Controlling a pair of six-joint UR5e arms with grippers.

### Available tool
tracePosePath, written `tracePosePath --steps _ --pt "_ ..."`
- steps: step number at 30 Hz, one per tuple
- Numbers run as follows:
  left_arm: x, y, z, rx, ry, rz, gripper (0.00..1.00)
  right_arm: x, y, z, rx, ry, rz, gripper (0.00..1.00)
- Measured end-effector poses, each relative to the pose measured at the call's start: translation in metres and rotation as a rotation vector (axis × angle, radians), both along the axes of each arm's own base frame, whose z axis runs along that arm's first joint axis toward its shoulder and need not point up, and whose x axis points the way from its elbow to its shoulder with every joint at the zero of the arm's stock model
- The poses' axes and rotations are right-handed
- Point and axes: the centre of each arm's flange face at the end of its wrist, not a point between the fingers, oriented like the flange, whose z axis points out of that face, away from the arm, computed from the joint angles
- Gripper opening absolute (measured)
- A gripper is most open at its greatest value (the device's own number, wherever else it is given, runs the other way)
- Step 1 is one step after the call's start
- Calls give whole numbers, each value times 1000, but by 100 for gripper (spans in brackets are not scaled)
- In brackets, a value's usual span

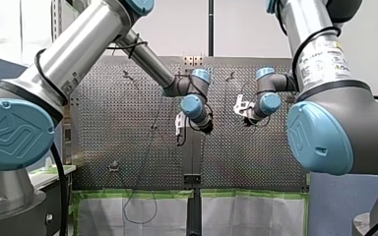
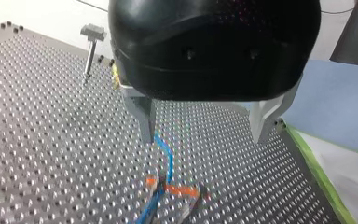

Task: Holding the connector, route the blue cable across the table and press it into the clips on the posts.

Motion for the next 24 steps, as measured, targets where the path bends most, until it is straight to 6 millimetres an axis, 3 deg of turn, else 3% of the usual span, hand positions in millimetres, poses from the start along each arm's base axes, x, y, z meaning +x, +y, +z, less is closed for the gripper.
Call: tracePosePath --steps 10,15,19,24 --pt "-23 -43 18 -117 -77 12 100 -7 -2 13 -12 -15 -3 0" --pt "-32 -65 12 -150 -81 24 100 -11 -4 13 -11 -16 -8 0" --pt "-29 -73 3 -143 -73 39 100 -12 -5 13 -9 -18 -6 0" --pt "-11 -77 -8 -171 -80 76 100 -11 -4 13 -8 -24 13 0"
